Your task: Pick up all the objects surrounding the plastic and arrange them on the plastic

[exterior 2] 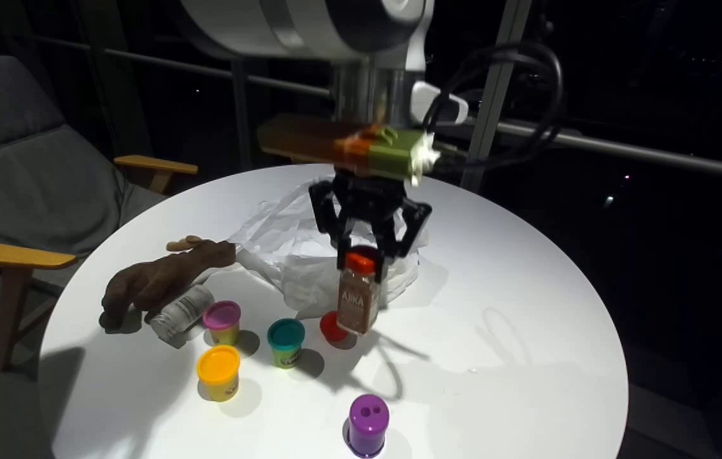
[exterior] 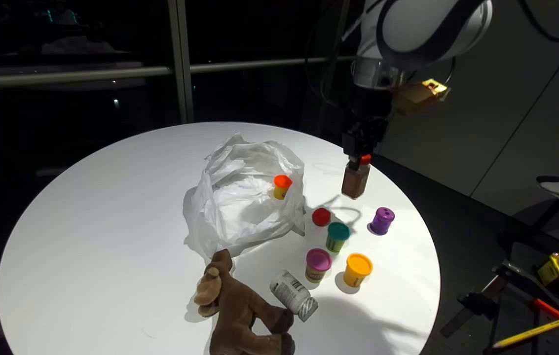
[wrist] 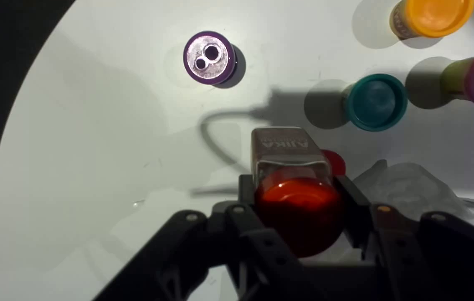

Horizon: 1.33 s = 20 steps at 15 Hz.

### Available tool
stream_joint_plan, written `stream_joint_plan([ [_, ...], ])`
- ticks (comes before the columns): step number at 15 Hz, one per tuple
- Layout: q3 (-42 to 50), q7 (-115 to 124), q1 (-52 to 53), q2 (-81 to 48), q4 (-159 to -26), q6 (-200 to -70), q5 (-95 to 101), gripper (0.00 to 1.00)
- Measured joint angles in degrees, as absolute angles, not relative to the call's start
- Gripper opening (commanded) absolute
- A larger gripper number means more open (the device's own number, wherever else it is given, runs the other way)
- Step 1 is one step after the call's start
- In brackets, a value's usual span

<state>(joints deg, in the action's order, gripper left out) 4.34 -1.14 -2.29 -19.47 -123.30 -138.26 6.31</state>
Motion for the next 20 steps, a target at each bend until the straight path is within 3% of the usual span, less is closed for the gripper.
stream_joint_plan([
  [5,1.92,0.8,1.06,-16.84,-112.41,-124.7,6.32,0.24],
  [20,0.71,1.13,3.21,-48.48,-75.48,-124.24,5.63,0.24],
])
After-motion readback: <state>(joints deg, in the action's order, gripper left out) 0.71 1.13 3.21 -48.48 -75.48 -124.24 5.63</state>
